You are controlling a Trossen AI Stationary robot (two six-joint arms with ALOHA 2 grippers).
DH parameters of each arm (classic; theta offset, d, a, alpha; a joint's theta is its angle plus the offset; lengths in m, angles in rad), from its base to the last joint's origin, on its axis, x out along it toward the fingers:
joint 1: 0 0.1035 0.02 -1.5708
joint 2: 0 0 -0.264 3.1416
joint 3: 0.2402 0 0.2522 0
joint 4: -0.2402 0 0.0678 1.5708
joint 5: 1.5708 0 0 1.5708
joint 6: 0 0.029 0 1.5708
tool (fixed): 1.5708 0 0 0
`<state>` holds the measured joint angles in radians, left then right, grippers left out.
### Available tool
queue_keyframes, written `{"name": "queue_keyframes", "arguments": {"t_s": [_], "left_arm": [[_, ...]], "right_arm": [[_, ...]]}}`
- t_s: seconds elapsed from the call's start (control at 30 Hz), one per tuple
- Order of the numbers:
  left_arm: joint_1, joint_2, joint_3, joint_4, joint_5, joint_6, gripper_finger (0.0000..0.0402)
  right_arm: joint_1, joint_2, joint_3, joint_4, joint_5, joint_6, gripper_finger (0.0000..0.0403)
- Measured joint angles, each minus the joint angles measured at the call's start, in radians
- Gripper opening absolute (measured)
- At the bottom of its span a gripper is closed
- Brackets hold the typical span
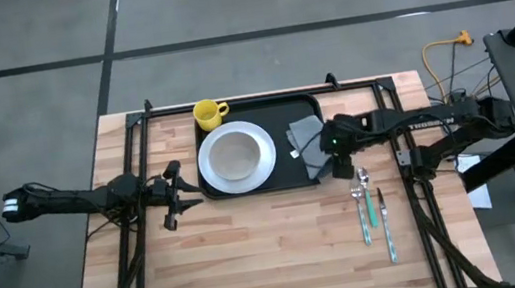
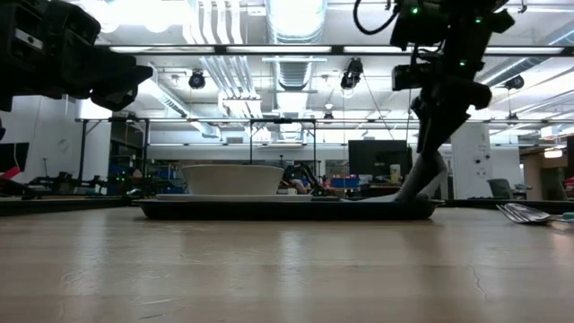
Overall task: Set up tray
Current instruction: Put the gray napkin on the right side of the white plate
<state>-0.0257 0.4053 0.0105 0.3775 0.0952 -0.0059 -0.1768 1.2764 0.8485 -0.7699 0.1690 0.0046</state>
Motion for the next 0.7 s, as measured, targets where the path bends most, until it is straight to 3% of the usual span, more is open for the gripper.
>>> {"name": "queue_keyframes", "arguments": {"t_s": [0.27, 0.5, 0.7], "left_arm": [[0.0, 0.0, 0.0, 0.0, 0.0, 0.0, 0.0108], [0.0, 0.0, 0.0, 0.0, 0.0, 0.0, 0.0108], [0.0, 0.0, 0.0, 0.0, 0.0, 0.0, 0.0108]], "right_arm": [[-0.121, 0.017, 0.087, -0.108, -0.019, -0.034, 0.0185], [-0.114, 0.017, 0.123, -0.233, -0.171, -0.034, 0.0183], [-0.105, 0.018, 0.122, -0.193, -0.177, -0.076, 0.0184]]}}
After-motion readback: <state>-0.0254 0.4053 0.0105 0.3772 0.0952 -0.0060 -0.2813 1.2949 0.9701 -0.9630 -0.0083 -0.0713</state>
